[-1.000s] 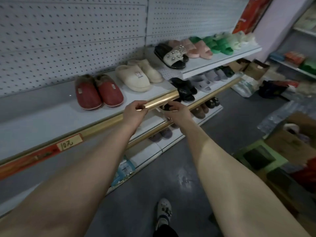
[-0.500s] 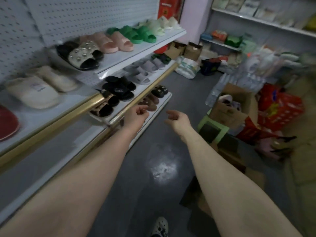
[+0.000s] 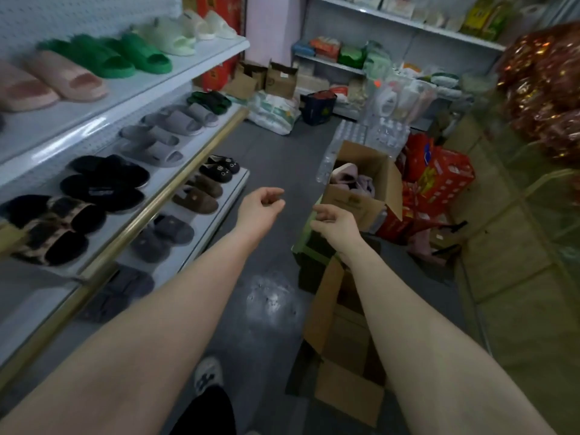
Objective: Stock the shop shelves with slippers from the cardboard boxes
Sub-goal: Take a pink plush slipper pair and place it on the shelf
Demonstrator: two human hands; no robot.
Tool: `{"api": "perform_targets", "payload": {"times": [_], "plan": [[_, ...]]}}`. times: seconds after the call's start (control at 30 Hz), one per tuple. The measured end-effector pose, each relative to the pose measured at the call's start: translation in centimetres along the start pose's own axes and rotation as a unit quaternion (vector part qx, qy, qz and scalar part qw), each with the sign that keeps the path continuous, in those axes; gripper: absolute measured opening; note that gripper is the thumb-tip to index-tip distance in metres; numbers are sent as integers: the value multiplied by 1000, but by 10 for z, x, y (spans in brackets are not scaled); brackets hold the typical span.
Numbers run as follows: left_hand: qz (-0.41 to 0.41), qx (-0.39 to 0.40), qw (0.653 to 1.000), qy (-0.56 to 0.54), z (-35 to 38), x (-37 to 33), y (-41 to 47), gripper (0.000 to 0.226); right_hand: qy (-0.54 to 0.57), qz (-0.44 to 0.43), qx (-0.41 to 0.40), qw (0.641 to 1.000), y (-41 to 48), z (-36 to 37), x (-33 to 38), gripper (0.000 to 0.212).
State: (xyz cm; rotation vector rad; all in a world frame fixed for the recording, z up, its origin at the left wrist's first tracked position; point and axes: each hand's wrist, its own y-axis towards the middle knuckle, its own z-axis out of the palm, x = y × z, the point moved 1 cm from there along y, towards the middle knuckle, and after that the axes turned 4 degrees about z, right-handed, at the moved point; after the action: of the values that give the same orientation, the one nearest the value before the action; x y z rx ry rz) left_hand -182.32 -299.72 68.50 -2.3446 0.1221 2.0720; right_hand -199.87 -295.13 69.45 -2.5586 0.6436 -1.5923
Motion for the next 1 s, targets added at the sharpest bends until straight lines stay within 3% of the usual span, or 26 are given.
{"api": "perform_targets", "payload": {"times": [0.53,1.0], "plan": [[-1,198,978,65,111,14,256,28,66,111,-93,987,230,-58,15,32],[-28,278,953,114,251,50,436,27,117,172,-126,970,423,-135,-20,36]]}}
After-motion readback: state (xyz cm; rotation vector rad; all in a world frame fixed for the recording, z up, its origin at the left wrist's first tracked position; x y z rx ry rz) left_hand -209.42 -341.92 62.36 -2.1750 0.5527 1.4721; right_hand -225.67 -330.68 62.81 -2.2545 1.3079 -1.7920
